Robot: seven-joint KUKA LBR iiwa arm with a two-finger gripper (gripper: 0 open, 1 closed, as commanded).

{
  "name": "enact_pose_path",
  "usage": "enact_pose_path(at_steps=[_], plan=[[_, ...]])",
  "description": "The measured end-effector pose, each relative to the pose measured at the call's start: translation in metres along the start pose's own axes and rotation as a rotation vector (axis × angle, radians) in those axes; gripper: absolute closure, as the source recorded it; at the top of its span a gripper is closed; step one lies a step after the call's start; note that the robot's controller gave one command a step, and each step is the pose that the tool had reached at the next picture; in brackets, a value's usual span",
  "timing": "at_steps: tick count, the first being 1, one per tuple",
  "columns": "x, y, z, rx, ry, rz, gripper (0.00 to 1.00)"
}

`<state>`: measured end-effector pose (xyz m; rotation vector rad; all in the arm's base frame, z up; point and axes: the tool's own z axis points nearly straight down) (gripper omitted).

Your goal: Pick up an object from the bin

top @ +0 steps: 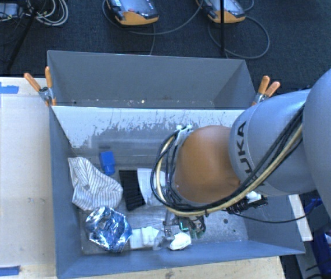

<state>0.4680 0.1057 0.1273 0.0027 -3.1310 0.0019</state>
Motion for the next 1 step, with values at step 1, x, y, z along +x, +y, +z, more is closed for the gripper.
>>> enact_pose_path(at_steps=[1], plan=[[-0.0021,-0.0004,-0.0035,-0.001,-0.008,0.003,0.00]])
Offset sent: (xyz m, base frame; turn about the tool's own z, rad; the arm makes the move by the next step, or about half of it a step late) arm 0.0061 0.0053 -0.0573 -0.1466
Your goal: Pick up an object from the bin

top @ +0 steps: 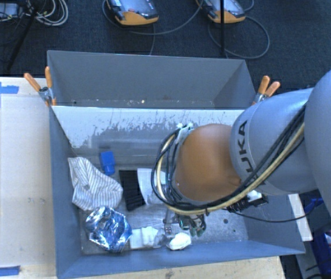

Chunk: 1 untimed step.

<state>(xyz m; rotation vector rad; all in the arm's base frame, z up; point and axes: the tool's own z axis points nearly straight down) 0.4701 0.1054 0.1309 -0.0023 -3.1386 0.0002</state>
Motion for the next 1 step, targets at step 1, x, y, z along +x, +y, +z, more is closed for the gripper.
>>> enact_pose_path(at_steps=[1], plan=[[-0.0041,0.0069,0.0536,0.001,0.012,-0.150,1.00]])
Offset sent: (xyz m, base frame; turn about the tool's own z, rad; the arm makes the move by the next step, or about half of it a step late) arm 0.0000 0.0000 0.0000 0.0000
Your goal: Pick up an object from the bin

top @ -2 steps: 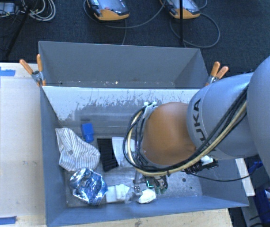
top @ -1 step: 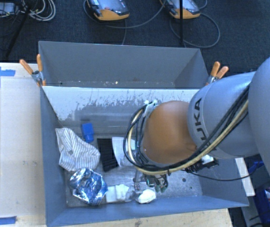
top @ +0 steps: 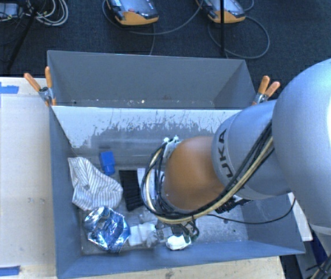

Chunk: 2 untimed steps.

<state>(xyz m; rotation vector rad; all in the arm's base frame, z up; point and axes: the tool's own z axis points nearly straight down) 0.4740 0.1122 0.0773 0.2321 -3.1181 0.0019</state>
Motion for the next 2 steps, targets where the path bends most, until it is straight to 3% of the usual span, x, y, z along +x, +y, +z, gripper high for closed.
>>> enact_pose_path(at_steps=[1,2], plan=[[0.0000,0.0000,0.0000,0.000,0.000,0.000,1.00],[0.0039,-0.0021,-0.0069,0.000,-0.012,-0.200,1.00]])
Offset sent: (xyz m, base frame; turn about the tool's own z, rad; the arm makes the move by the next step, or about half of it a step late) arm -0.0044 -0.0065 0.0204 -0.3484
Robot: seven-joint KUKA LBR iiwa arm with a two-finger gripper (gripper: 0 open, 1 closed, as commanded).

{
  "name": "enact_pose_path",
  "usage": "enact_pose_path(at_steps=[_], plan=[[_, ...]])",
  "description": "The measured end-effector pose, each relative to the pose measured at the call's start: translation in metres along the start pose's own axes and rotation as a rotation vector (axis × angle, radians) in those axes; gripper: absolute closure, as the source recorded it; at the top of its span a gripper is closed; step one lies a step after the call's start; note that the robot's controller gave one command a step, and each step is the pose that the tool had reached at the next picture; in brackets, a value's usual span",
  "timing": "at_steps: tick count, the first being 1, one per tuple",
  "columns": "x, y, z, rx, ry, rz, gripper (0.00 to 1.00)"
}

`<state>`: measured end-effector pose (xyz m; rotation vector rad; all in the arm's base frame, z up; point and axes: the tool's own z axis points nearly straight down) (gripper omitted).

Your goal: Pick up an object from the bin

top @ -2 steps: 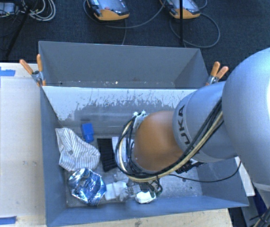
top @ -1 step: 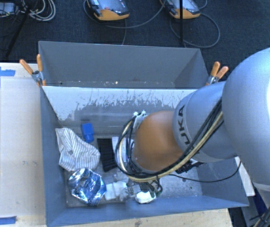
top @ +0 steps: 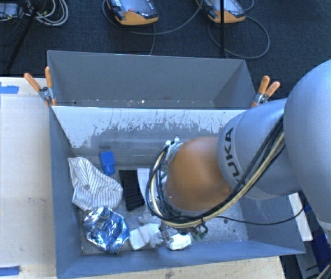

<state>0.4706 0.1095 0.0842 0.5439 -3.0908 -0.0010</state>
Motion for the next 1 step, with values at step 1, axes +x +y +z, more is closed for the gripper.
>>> enact_pose_path(at_steps=[1], plan=[[-0.0288,-0.0030,-0.1328,0.001,-0.002,0.182,1.00]])
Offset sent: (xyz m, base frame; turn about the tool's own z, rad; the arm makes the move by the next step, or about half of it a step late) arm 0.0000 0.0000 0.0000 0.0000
